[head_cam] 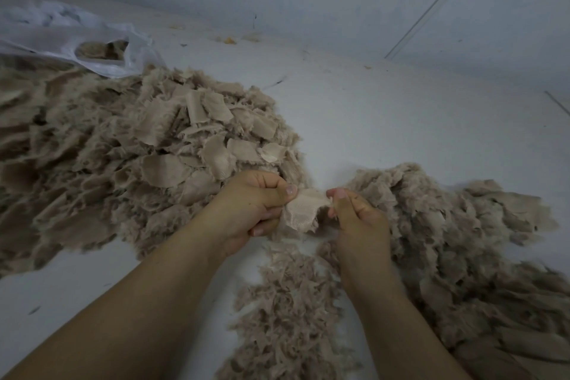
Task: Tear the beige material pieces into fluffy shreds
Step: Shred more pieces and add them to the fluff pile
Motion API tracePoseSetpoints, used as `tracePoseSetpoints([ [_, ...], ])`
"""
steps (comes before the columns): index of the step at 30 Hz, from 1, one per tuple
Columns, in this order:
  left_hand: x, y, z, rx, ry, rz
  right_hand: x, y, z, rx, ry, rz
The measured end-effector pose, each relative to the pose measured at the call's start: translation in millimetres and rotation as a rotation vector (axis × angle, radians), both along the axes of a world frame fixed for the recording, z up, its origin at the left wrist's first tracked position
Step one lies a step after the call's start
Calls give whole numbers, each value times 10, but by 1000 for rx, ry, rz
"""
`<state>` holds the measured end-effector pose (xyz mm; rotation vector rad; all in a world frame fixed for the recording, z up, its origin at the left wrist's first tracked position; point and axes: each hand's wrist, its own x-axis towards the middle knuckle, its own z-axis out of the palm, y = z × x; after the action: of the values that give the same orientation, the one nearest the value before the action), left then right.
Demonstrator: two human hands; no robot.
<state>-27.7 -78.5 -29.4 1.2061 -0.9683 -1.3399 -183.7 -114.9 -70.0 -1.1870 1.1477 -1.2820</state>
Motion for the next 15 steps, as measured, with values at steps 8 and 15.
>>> tracePoseSetpoints([
  [8,53,19,56,27,14,-117,-12,-5,-3,-26,33,5],
  [15,216,14,86,5,27,-99,-80,-36,-49,-11,29,-21],
])
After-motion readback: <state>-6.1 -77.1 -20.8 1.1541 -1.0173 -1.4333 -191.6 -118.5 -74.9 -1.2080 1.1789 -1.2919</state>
